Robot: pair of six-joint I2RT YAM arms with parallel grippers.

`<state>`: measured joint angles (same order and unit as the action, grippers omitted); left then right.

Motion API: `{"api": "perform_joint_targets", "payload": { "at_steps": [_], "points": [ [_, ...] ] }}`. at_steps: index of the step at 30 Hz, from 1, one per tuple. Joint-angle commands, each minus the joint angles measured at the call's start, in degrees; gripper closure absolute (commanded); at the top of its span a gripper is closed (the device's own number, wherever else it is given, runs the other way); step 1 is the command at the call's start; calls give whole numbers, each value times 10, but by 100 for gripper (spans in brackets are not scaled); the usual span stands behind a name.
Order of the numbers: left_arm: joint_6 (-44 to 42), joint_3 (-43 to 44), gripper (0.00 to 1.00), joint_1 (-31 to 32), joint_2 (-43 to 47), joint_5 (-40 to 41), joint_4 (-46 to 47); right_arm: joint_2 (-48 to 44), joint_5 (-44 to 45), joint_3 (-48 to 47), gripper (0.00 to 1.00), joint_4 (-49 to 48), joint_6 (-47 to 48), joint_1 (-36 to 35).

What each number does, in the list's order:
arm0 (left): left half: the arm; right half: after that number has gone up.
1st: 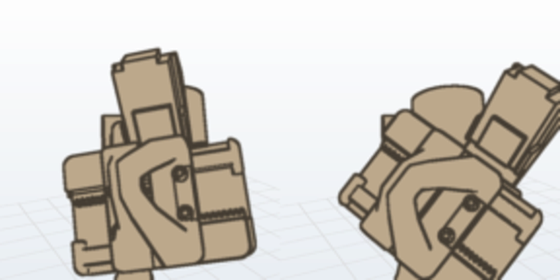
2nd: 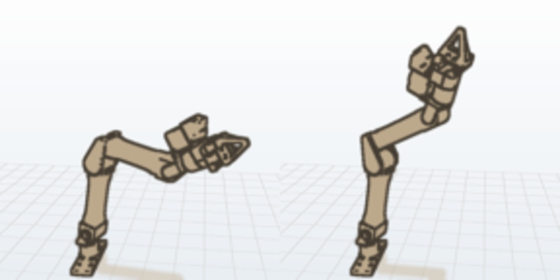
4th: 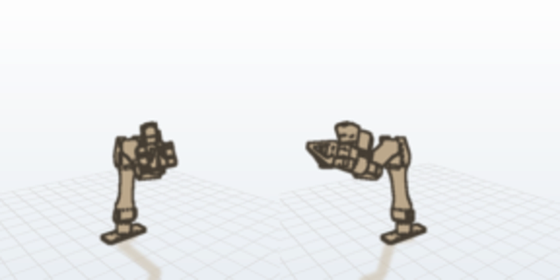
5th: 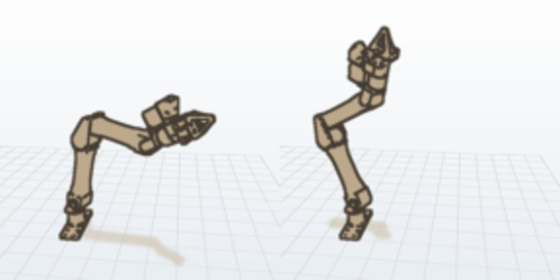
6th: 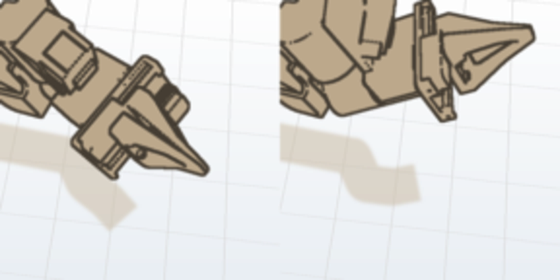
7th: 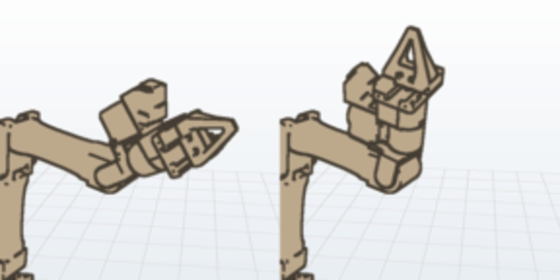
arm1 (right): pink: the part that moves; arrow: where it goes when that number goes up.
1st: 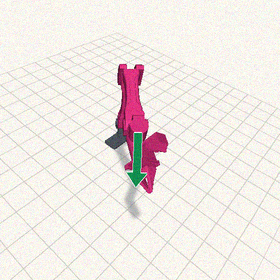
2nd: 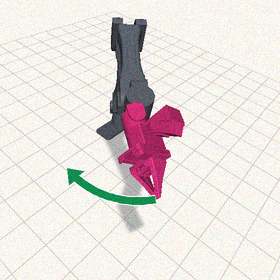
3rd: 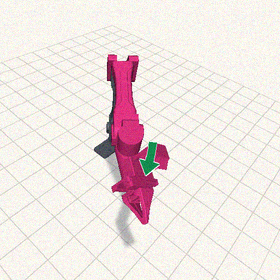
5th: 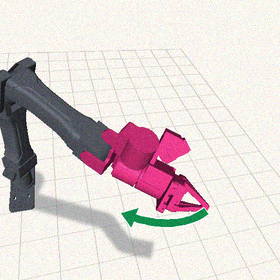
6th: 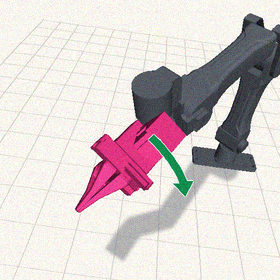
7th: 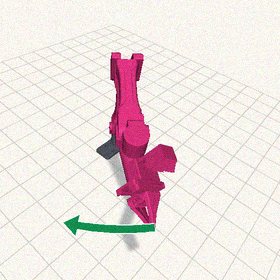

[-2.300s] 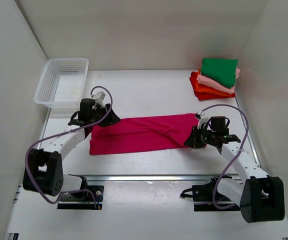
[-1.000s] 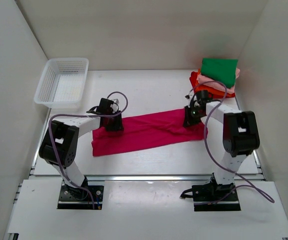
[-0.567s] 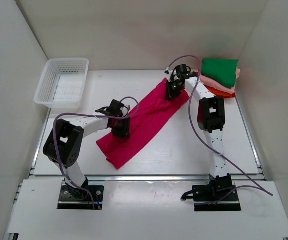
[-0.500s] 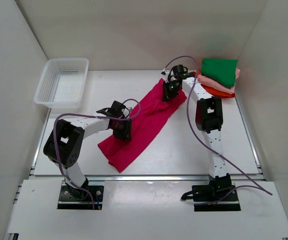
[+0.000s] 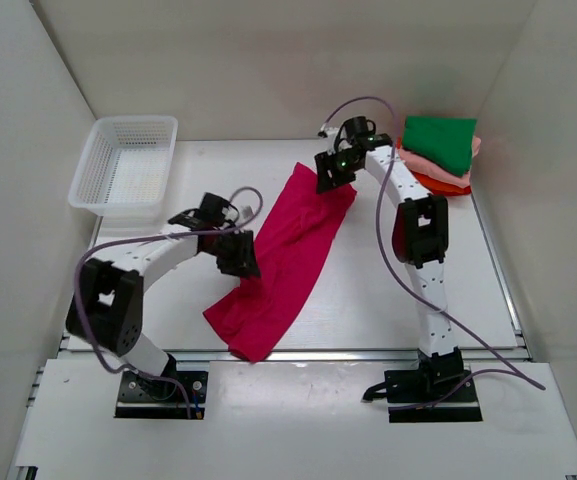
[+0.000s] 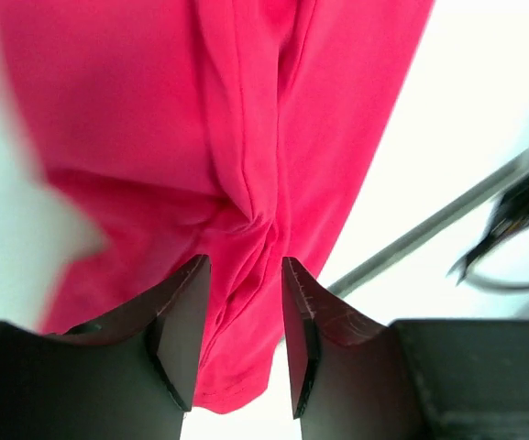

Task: Fold and stack the t-shirts
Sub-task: Rotate the tshirt 90 degrees

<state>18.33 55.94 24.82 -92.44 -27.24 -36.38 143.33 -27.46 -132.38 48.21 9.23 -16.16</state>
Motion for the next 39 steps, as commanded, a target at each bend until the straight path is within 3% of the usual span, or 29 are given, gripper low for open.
{"api": "perform_joint_targets", "payload": {
  "at_steps": [1,5,8,11,13,14,16,19,25,28,35,39],
  "points": [
    [20,36,51,-58,88,11,29,-123,21,-1,48,-16,10,27],
    [-19,108,50,-74,41,18,11,-246,71,110,40,-32,5,22],
    [-43,179,51,-66,-31,28,-11,-368,91,276,39,-92,-24,13],
    [-34,217,51,-67,-82,17,33,-498,69,474,42,-164,-65,6],
    [-30,238,50,-65,-113,6,74,-562,50,614,57,-214,-107,-6],
    [-35,259,51,-64,-142,5,79,-595,29,644,83,-250,-139,-23],
    [-43,317,51,-58,-204,-4,73,-635,1,748,100,-331,-198,-68],
    [-52,374,52,-47,-262,-6,62,-654,-12,828,100,-418,-260,-123],
    [-30,412,53,-36,-322,-13,126,-594,-25,874,100,-539,-343,-247],
    [-46,475,53,-26,-366,-10,83,-540,-43,872,100,-570,-363,-286],
    [-56,631,53,-21,-484,15,10,-457,-75,833,100,-514,-330,-358],
    [-51,707,54,-28,-541,22,-26,-458,-76,849,100,-468,-297,-343]
  ]
}}
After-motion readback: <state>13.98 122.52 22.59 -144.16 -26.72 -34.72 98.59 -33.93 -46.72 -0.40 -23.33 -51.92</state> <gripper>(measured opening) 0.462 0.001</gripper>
